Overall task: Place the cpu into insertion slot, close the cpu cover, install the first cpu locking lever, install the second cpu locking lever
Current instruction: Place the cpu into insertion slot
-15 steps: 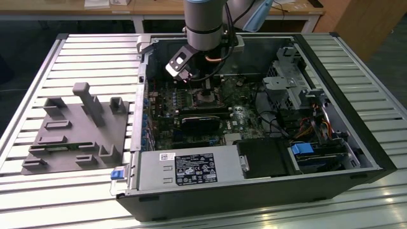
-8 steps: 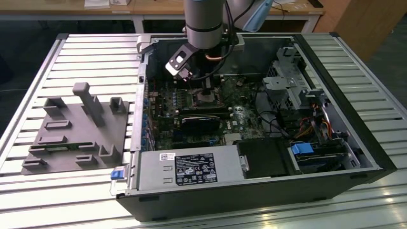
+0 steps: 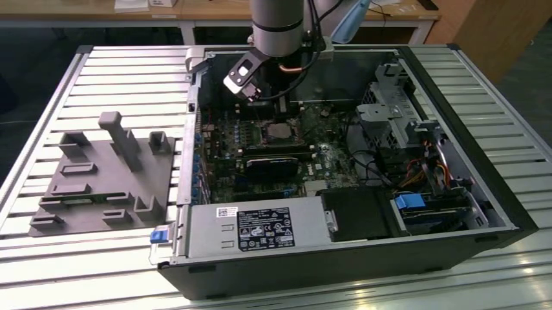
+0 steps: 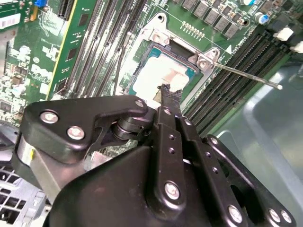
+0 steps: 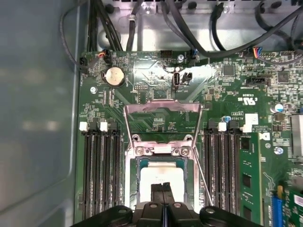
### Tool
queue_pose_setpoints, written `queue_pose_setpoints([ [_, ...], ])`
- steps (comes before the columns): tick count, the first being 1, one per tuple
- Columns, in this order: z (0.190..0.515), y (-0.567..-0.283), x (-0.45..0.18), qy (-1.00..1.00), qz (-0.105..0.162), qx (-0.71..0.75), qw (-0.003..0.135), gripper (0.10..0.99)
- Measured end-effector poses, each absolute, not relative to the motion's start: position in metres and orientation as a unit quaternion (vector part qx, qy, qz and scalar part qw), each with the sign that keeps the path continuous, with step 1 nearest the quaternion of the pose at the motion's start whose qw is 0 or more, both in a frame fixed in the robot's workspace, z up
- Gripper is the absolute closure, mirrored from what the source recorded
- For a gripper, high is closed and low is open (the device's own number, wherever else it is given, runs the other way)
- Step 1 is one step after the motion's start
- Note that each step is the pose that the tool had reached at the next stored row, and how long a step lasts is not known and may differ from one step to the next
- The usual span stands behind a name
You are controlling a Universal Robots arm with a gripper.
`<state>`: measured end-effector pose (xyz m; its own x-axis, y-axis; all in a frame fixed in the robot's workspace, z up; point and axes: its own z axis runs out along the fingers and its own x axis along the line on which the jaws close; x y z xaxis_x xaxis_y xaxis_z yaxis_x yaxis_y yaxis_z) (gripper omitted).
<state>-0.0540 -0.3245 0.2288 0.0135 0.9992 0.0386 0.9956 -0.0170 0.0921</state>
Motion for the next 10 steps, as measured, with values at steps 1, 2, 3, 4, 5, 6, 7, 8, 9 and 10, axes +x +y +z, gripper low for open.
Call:
queue_pose_setpoints([
  [1,0.231,-0.324,-0.054,0.701,0.046,0.712,0.019,0.980],
  [2,0.233,-0.324,-0.054,0.701,0.046,0.712,0.019,0.980],
  [3,0.235,-0.324,-0.054,0.701,0.046,0.712,0.020,0.980],
  [4,0.237,-0.324,-0.054,0.701,0.046,0.712,0.020,0.980],
  [5,0.240,-0.324,-0.054,0.701,0.046,0.712,0.020,0.980],
  [6,0.242,-0.324,-0.054,0.701,0.046,0.712,0.020,0.980],
  [7,0.244,-0.324,-0.054,0.701,0.046,0.712,0.020,0.980],
  [8,0.245,-0.324,-0.054,0.701,0.046,0.712,0.020,0.980],
  [9,0.246,-0.324,-0.054,0.701,0.046,0.712,0.020,0.980],
  [10,0.247,-0.324,-0.054,0.701,0.046,0.712,0.020,0.980],
])
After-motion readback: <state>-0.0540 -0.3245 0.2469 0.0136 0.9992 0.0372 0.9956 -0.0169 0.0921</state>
